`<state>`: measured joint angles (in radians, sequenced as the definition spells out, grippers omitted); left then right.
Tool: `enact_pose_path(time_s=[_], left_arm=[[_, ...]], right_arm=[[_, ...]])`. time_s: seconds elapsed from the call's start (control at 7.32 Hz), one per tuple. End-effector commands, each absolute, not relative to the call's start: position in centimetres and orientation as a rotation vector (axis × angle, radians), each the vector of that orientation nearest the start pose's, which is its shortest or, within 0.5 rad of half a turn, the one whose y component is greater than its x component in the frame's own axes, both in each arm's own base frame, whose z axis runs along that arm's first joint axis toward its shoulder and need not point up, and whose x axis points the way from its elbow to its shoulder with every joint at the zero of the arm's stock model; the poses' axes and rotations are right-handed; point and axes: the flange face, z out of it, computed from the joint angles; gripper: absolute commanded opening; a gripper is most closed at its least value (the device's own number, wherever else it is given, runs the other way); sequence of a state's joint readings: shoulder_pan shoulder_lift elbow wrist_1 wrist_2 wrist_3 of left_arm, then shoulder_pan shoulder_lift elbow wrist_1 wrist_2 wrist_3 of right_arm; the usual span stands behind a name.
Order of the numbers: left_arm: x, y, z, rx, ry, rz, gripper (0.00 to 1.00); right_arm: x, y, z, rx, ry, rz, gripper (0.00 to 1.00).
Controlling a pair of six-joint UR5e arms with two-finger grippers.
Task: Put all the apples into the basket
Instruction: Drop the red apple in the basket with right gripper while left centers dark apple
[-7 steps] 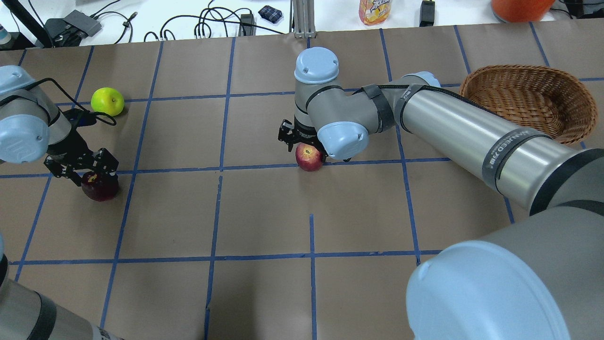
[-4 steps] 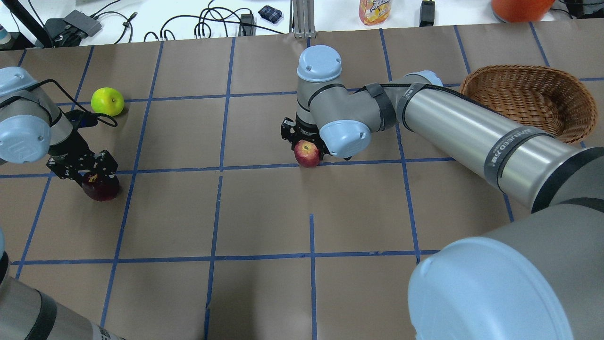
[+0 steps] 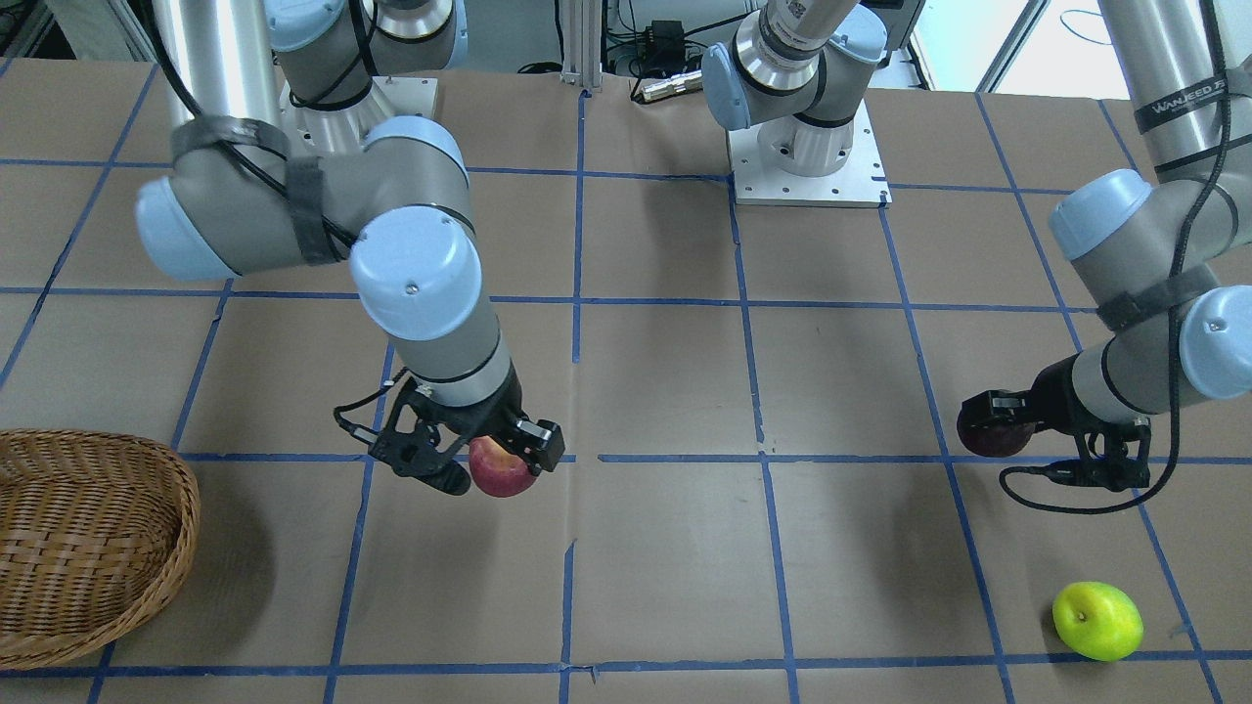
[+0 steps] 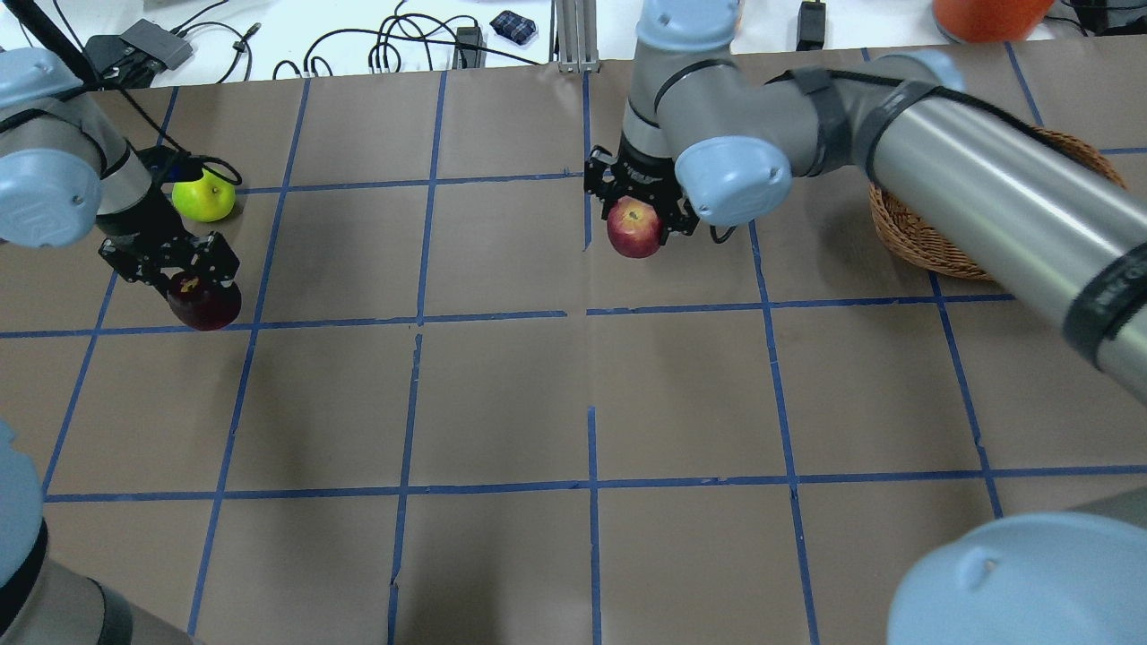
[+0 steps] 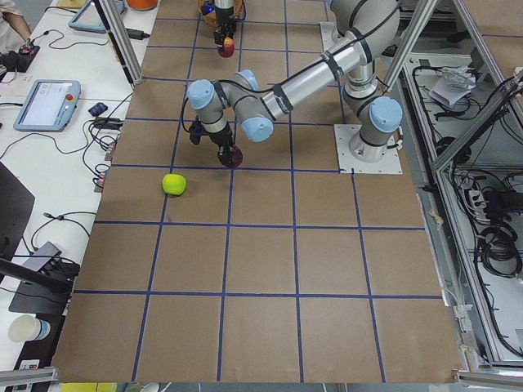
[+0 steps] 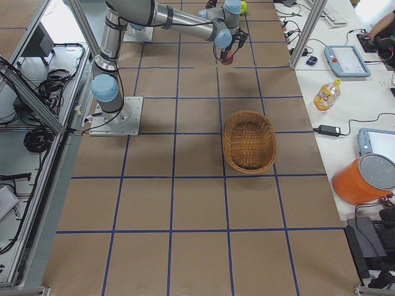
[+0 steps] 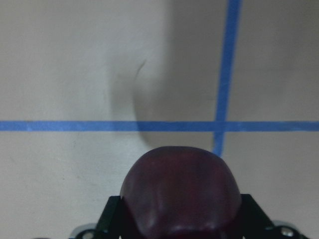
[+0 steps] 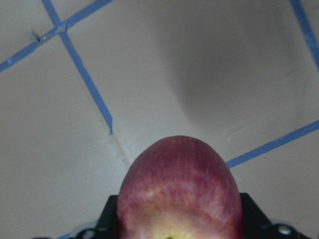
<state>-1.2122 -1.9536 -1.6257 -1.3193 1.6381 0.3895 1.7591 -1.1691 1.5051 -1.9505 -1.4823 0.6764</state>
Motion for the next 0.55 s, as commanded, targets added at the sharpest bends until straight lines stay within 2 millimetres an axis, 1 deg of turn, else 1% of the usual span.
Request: enact_pose_path(time_s=[0.0,0.14,0.27,0.41], left_arm=[[-3.4,-62.5,29.5,0.157,3.23,0.226,0.55],[-8.8,-62.2,29.0,0.051,3.251,0.23,0.55],[-14.5,-62.4,29.1,-0.018,3.263,0.134,0.55],[-19.7,-61.9,26.9,-0.034,3.261,0.089,0.55]], right_arm=[[14.6,-61.8,37.1,0.744,3.029,0.002,0.0],[9.9,-61.9,37.8,0.678,3.049,0.002,0.0],[3.6,-62.2,38.0,0.696,3.044,0.021,0.0],[-1.4,-62.4,37.3,0.664,3.053,0.035,0.0]])
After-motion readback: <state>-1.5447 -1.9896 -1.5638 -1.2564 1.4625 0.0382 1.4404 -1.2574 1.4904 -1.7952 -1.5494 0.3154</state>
